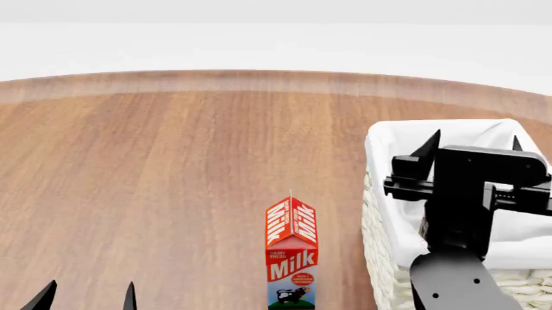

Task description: Pick up the orange juice, and put it in the basket.

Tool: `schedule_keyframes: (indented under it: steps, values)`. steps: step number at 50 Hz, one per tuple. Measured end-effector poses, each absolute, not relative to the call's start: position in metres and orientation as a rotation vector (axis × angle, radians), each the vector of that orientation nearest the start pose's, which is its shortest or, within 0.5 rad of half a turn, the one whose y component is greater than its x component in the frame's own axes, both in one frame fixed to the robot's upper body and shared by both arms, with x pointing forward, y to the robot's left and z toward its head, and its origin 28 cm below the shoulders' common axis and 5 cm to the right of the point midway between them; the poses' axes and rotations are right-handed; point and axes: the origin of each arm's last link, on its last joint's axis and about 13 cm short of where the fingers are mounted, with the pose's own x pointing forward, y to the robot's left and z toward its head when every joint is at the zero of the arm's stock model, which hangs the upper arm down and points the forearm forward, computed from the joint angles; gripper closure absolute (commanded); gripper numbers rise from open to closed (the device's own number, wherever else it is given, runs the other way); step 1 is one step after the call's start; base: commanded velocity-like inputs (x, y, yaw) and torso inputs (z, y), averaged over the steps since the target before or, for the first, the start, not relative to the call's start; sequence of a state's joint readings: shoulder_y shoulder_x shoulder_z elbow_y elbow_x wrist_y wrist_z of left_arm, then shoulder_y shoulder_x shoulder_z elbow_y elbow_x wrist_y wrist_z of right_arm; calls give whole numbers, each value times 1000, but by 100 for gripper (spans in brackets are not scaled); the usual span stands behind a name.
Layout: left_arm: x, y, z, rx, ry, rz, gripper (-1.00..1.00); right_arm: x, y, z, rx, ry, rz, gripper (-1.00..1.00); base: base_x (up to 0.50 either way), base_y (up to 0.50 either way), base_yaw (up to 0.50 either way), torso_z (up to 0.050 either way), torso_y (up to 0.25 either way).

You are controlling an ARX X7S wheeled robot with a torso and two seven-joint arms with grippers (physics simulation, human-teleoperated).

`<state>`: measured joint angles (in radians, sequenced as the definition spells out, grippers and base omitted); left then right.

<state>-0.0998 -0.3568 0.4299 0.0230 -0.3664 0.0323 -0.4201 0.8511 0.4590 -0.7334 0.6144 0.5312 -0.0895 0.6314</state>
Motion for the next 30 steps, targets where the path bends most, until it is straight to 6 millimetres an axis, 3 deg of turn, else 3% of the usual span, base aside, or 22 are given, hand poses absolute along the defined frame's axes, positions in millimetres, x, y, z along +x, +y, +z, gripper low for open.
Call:
schedule_keyframes:
  steps: [30]
  values:
    - [216, 207, 25, -1, 1, 10, -100, 313, -147, 149, -196, -373, -248, -100, 0, 0, 0, 0, 0]
